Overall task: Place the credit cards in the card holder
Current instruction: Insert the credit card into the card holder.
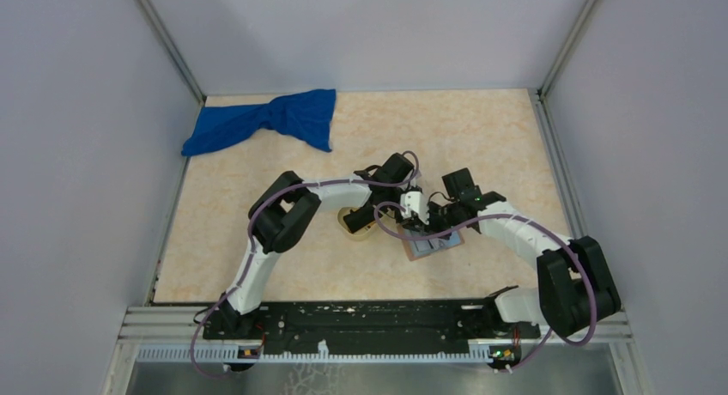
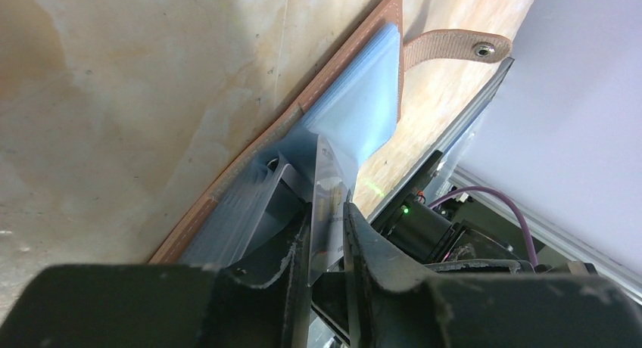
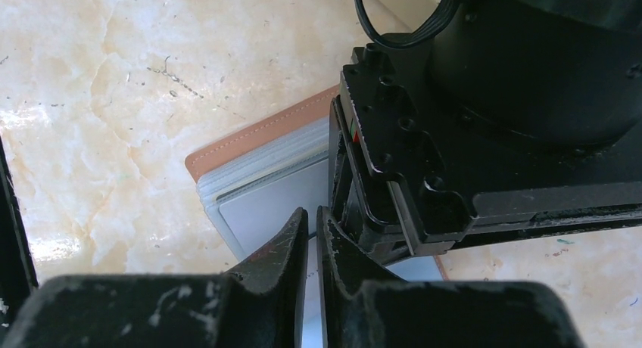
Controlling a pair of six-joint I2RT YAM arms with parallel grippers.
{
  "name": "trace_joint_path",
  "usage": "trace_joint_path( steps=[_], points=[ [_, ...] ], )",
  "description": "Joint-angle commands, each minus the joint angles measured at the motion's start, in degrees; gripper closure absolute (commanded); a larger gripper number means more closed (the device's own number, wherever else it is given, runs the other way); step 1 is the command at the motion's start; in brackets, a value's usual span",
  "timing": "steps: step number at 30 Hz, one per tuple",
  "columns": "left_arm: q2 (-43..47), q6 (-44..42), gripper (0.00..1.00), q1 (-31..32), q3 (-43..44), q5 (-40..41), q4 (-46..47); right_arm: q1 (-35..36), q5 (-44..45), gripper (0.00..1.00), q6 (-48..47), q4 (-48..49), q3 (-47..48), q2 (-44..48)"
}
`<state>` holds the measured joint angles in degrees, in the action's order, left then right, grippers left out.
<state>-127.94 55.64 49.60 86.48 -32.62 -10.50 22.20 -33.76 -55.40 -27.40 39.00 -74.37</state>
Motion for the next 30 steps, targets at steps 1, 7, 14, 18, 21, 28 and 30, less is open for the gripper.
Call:
trace_joint_path(
  steps=[1, 7, 14, 18, 21, 28, 30],
  points=[
    [-4.24, -3.65, 0.72, -0.39, -2.4, 5.88, -9.89, 0.38, 3.43, 0.91, 0.9, 3.25, 1.33, -0.41],
    [-2.54, -3.28, 0.71, -0.54, -3.96, 7.23, -9.05, 0.39, 4.8, 0.92, 1.0, 2.62, 1.93, -0.87],
    [0.05, -2.91, 0.71, -0.98, -6.89, 7.87, -8.15, 0.39, 5.02, 0.92, 1.17, 2.25, 2.13, -0.53],
    [0.91, -2.82, 0.72, -1.2, -7.9, 7.96, -7.92, 0.39, 4.78, 0.93, 1.17, 2.0, 2.21, -0.46],
    [0.86, -2.73, 0.75, -1.31, -8.17, 7.75, -7.57, 0.39, 4.43, 0.93, 1.17, 1.95, 2.22, -0.33],
    [-0.38, -2.55, 0.87, -1.47, -6.73, 6.75, -7.03, 0.36, 3.42, 0.92, 1.43, 1.84, 2.28, -0.13],
    [-0.61, -2.55, 0.89, -1.45, -6.53, 6.56, -6.99, -0.32, 1.19, 0.89, 2.1, 1.3, 2.7, 0.27]
  ],
)
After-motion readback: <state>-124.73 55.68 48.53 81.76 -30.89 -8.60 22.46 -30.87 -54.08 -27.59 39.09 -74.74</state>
